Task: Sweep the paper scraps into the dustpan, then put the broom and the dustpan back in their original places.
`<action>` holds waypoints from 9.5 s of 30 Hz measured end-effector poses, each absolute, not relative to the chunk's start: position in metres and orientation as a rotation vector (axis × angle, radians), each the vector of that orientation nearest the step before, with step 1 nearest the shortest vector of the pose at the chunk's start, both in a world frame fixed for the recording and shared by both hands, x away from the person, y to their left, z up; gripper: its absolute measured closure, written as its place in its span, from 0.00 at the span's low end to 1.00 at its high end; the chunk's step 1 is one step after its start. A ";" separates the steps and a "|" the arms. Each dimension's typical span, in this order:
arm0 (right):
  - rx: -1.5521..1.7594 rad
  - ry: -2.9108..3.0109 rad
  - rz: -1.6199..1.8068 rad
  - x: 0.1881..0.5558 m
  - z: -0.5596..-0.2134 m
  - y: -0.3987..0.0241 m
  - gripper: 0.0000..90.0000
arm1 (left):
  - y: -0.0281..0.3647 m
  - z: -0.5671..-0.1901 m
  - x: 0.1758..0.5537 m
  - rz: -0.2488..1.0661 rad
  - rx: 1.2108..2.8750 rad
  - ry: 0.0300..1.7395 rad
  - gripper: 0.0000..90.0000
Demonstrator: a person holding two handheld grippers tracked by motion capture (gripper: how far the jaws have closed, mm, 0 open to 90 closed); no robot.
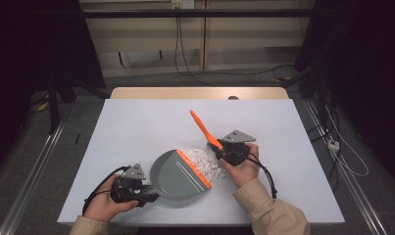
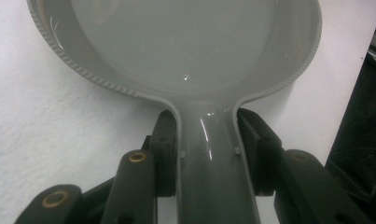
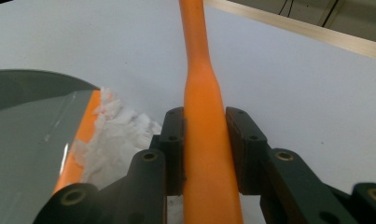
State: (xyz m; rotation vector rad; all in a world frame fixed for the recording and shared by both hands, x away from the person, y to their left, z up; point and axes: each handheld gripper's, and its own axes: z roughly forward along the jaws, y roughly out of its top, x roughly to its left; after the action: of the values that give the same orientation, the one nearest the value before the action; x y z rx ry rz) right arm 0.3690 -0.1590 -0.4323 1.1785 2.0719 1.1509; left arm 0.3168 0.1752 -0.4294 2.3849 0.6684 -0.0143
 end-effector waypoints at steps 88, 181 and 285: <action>1.040 2.154 1.338 0.366 -0.429 -0.160 0.79 | 0.166 -0.436 0.319 -0.057 2.385 0.670 0.70; 1.141 2.209 1.273 0.366 -0.431 -0.134 0.79 | 0.150 -0.440 0.330 0.109 2.331 0.818 0.70; 1.234 2.047 1.352 0.363 -0.413 -0.250 0.79 | 0.199 -0.425 0.353 0.290 2.094 1.121 0.70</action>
State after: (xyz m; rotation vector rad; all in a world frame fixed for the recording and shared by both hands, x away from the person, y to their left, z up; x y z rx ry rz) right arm 0.3631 -0.2498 -0.4131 1.2335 2.0475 1.3519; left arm 0.3533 0.1989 -0.4252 2.0940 1.1211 0.2901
